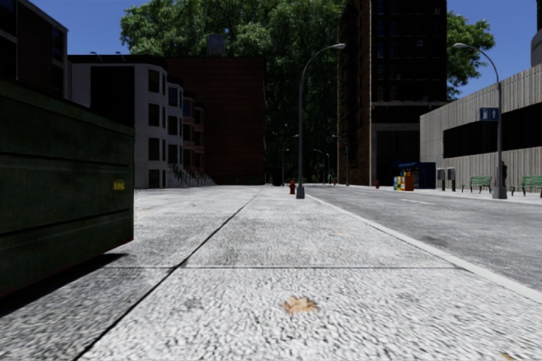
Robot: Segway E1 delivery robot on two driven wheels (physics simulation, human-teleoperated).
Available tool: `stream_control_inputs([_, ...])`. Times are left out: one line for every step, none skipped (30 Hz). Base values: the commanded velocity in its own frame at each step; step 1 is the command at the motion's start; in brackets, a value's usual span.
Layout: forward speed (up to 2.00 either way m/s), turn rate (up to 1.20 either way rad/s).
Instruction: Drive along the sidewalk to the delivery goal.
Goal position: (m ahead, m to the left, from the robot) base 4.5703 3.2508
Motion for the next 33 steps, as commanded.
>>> stream_control_inputs([2.00,0.00])
stream_control_inputs([2.00,0.00])
stream_control_inputs([2.00,0.00])
stream_control_inputs([2.00,0.00])
stream_control_inputs([2.00,0.00])
stream_control_inputs([2.00,0.00])
stream_control_inputs([2.00,0.00])
stream_control_inputs([2.00,0.00])
stream_control_inputs([2.00,0.00])
stream_control_inputs([2.00,0.00])
stream_control_inputs([2.00,0.00])
stream_control_inputs([2.00,0.00])
stream_control_inputs([2.00,0.00])
stream_control_inputs([2.00,0.00])
stream_control_inputs([2.00,0.00])
stream_control_inputs([2.00,0.00])
stream_control_inputs([2.00,0.00])
stream_control_inputs([2.00,0.00])
stream_control_inputs([2.00,0.00])
stream_control_inputs([2.00,0.00])
stream_control_inputs([2.00,0.01])
stream_control_inputs([2.00,0.07])
stream_control_inputs([2.00,0.07])
stream_control_inputs([2.00,0.17])
stream_control_inputs([2.00,0.26])
stream_control_inputs([2.00,0.28])
stream_control_inputs([1.26,0.79])
stream_control_inputs([1.26,0.79])
stream_control_inputs([1.26,0.80])
stream_control_inputs([1.26,0.81])
stream_control_inputs([1.26,0.81])
stream_control_inputs([1.26,0.81])
stream_control_inputs([1.26,0.81])
